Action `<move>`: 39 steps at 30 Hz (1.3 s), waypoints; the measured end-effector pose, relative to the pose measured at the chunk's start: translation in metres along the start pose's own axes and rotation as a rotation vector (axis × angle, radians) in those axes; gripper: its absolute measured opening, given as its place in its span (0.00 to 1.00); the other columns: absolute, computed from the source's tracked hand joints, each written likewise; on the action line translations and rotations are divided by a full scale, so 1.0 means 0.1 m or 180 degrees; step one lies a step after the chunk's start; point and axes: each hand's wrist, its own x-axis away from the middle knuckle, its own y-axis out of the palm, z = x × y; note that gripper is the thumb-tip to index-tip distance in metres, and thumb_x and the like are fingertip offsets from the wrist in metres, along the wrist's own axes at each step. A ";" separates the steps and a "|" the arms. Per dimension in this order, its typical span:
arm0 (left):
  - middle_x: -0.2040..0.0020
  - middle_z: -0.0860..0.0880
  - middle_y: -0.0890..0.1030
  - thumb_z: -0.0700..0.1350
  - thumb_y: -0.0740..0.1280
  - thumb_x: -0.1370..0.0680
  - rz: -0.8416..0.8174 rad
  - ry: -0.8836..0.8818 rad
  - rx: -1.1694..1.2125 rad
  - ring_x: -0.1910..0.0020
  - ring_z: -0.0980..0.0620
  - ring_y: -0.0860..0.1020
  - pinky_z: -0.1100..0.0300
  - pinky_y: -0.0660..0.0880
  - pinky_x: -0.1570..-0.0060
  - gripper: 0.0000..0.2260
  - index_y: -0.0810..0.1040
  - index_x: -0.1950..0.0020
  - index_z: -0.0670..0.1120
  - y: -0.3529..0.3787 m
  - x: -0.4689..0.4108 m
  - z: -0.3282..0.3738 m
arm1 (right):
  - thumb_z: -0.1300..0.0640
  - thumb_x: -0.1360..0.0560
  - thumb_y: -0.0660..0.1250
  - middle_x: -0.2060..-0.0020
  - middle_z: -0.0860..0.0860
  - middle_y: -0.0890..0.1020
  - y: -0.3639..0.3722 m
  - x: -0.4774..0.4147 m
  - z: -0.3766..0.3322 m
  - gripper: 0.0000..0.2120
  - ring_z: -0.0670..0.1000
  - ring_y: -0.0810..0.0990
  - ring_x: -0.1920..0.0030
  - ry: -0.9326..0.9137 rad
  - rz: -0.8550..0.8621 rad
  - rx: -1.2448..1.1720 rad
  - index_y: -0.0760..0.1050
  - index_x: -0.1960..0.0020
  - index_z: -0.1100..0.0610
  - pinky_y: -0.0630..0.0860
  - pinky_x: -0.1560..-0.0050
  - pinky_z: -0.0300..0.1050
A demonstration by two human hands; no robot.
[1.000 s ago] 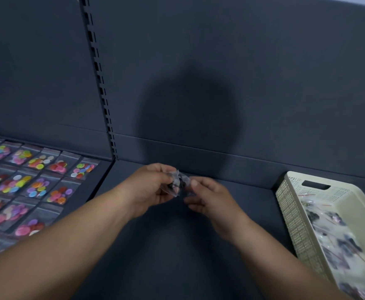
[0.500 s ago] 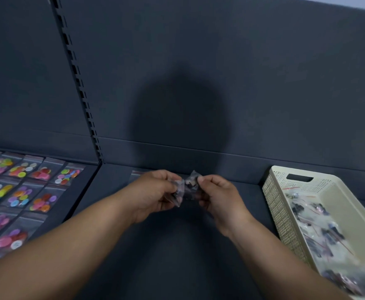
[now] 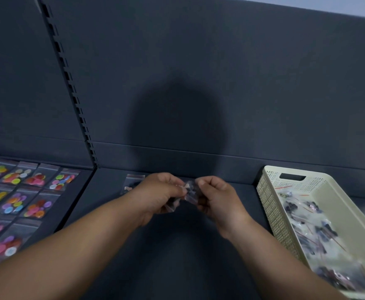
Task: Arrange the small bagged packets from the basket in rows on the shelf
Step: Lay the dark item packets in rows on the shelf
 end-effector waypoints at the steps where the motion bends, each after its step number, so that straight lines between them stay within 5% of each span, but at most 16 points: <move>1: 0.66 0.46 0.78 0.37 0.68 0.25 0.0018 0.0001 -0.0022 0.76 0.57 0.73 0.65 0.71 0.74 0.04 0.78 0.52 0.44 -0.01 0.00 0.00 | 0.59 0.21 0.61 0.64 0.51 0.79 -0.01 0.00 0.00 0.06 0.48 0.77 0.66 0.0042 -0.0039 -0.0076 0.75 0.55 0.54 0.72 0.66 0.40; 3: 0.67 0.47 0.79 0.37 0.68 0.25 0.0007 0.0015 -0.0053 0.76 0.57 0.72 0.66 0.71 0.74 0.04 0.77 0.52 0.44 -0.03 0.00 0.01 | 0.60 0.22 0.63 0.64 0.51 0.79 -0.03 0.01 -0.01 0.02 0.47 0.78 0.66 0.0132 -0.0252 -0.0250 0.74 0.52 0.54 0.74 0.64 0.41; 8: 0.64 0.45 0.80 0.36 0.68 0.25 -0.0173 0.0030 -0.0417 0.76 0.56 0.73 0.64 0.70 0.74 0.07 0.76 0.50 0.45 -0.03 0.01 -0.02 | 0.72 0.27 0.65 0.65 0.53 0.78 -0.06 -0.03 -0.03 0.11 0.49 0.77 0.65 -0.0190 -0.0171 -0.0194 0.75 0.51 0.57 0.74 0.61 0.42; 14: 0.69 0.47 0.78 0.35 0.67 0.25 -0.0208 -0.0205 -0.0157 0.78 0.57 0.72 0.67 0.69 0.74 0.04 0.77 0.54 0.44 -0.02 0.02 -0.01 | 0.72 0.26 0.63 0.59 0.52 0.80 -0.11 -0.05 0.00 0.13 0.48 0.79 0.61 -0.0291 -0.0108 -0.0090 0.76 0.52 0.55 0.76 0.62 0.39; 20: 0.71 0.50 0.77 0.38 0.63 0.22 -0.0226 -0.0659 0.0479 0.76 0.58 0.71 0.67 0.66 0.75 0.06 0.75 0.58 0.46 -0.04 0.03 0.05 | 0.73 0.35 0.68 0.39 0.42 0.71 -0.10 0.02 0.11 0.30 0.35 0.71 0.40 -0.1107 -0.0648 0.1718 0.74 0.49 0.39 0.65 0.43 0.25; 23: 0.70 0.51 0.77 0.41 0.63 0.22 -0.0403 -0.0818 0.0394 0.76 0.59 0.71 0.68 0.66 0.75 0.04 0.76 0.56 0.45 -0.03 0.05 0.05 | 0.69 0.32 0.72 0.50 0.47 0.76 -0.07 0.02 0.11 0.18 0.35 0.75 0.54 -0.1324 -0.0243 0.1631 0.77 0.55 0.46 0.69 0.49 0.26; 26: 0.69 0.50 0.77 0.43 0.65 0.22 -0.0350 -0.0770 0.0253 0.76 0.59 0.71 0.67 0.67 0.75 0.04 0.77 0.56 0.45 -0.03 0.05 0.03 | 0.66 0.25 0.66 0.65 0.50 0.77 -0.08 0.02 0.08 0.06 0.46 0.74 0.66 -0.0635 -0.0200 0.0712 0.77 0.57 0.56 0.71 0.65 0.34; 29: 0.68 0.49 0.77 0.47 0.69 0.24 -0.0239 -0.0630 0.0129 0.75 0.57 0.72 0.68 0.67 0.74 0.05 0.76 0.56 0.46 -0.04 0.04 0.02 | 0.63 0.23 0.63 0.69 0.50 0.78 -0.10 0.03 0.06 0.06 0.47 0.73 0.70 0.0139 -0.0190 -0.0154 0.77 0.55 0.56 0.72 0.70 0.37; 32: 0.67 0.48 0.78 0.50 0.73 0.28 -0.0251 -0.0530 -0.0109 0.73 0.55 0.73 0.65 0.69 0.70 0.10 0.78 0.53 0.46 0.00 0.03 -0.02 | 0.61 0.23 0.64 0.70 0.50 0.79 -0.09 0.05 0.03 0.05 0.47 0.74 0.71 0.0412 -0.0202 -0.0319 0.77 0.56 0.55 0.72 0.70 0.38; 39: 0.71 0.49 0.76 0.38 0.67 0.26 -0.0089 -0.0356 -0.0307 0.76 0.55 0.71 0.67 0.68 0.72 0.09 0.74 0.65 0.47 0.08 -0.04 -0.06 | 0.59 0.24 0.65 0.67 0.49 0.81 -0.09 0.03 0.02 0.04 0.47 0.78 0.66 0.0631 -0.0423 -0.0648 0.74 0.57 0.54 0.72 0.63 0.41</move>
